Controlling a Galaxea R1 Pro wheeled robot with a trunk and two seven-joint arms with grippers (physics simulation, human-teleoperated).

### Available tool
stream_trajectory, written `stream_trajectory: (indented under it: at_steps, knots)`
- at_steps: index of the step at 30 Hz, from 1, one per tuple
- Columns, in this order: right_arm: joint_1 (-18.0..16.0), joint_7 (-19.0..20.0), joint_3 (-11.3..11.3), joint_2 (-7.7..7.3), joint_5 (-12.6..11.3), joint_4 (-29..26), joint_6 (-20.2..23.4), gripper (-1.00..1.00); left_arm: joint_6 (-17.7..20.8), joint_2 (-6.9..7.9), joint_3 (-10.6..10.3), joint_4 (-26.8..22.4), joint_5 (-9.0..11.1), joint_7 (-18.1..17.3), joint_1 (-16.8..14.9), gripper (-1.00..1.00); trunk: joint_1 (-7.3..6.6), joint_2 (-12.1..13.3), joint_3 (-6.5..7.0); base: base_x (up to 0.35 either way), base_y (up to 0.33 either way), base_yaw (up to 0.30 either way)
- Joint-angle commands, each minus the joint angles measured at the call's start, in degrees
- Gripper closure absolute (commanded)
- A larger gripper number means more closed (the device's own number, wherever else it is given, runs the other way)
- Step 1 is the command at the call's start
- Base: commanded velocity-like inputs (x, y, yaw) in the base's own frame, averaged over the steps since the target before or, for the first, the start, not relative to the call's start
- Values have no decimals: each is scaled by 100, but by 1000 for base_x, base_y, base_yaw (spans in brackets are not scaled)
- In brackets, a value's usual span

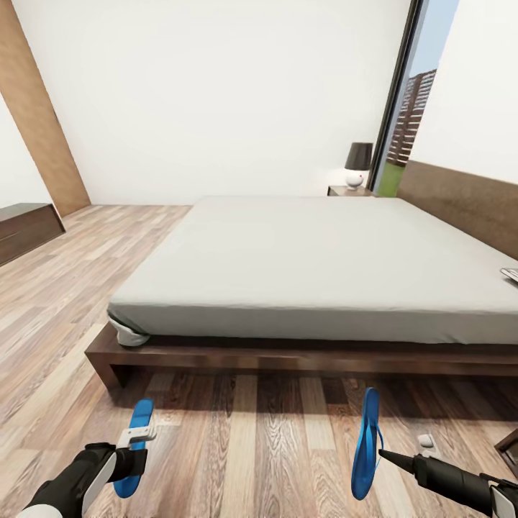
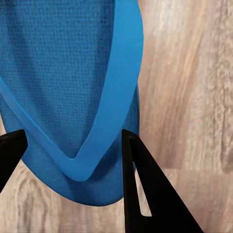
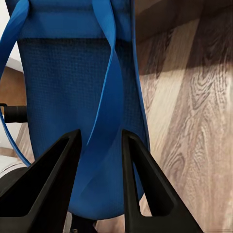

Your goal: In the bedroom, move the book from the bed onto either nightstand, and place the two sandals side by side next to the bed.

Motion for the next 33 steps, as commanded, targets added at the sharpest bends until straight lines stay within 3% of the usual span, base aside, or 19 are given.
stream_trajectory:
  at_steps: [1, 33]
  knots:
    - [-3, 17, -3, 0, -13, 1, 32, 100, 28, 7, -29, -10, 50, 11, -2, 100, 1, -4, -28, 0, 0, 0]
    - [-3, 18, -3, 2, -12, 1, 24, 100, 28, 3, -32, -10, 41, 16, -2, 100, 84, -47, -737, 0, 0, 0]
